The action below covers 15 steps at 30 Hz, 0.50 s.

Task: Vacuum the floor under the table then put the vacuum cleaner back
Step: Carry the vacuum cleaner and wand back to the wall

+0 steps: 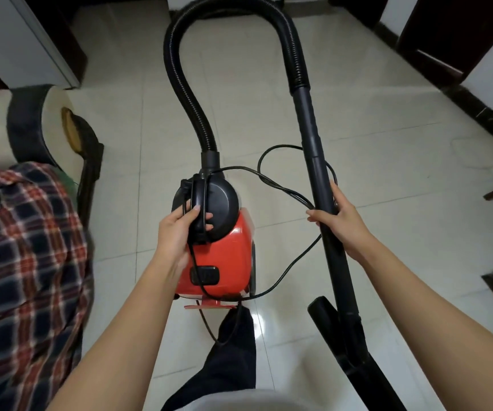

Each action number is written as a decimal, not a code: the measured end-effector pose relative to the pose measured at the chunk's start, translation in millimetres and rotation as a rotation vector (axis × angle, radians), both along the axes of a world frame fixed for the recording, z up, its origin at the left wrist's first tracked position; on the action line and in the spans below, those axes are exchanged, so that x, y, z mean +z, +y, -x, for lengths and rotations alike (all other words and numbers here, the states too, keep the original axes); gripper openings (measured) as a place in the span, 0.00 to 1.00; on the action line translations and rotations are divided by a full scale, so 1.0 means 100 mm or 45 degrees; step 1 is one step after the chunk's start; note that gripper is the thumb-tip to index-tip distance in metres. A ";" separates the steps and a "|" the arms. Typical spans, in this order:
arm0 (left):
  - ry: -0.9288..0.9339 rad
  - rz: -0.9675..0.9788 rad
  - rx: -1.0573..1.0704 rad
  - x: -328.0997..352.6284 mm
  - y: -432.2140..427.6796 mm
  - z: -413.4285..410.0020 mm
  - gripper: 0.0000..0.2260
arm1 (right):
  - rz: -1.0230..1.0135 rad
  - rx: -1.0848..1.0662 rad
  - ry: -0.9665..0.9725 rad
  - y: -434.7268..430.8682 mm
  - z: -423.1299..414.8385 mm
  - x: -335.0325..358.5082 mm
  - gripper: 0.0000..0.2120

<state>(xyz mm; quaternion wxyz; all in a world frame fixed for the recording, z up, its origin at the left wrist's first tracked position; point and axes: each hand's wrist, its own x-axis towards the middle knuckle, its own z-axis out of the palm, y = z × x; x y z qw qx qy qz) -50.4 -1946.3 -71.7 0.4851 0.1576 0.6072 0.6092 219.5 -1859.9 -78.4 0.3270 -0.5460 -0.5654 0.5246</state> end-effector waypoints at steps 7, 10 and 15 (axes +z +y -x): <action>-0.084 0.043 -0.064 -0.03 1.38 0.41 0.05 | 0.032 -0.051 -0.013 1.28 0.42 -0.08 0.36; -0.079 0.061 -0.092 -0.03 1.91 0.55 0.06 | 0.022 -0.053 -0.010 1.74 0.54 -0.06 0.35; -0.061 0.050 -0.120 -0.02 2.81 0.77 0.06 | 0.027 -0.108 0.023 2.56 0.73 -0.04 0.35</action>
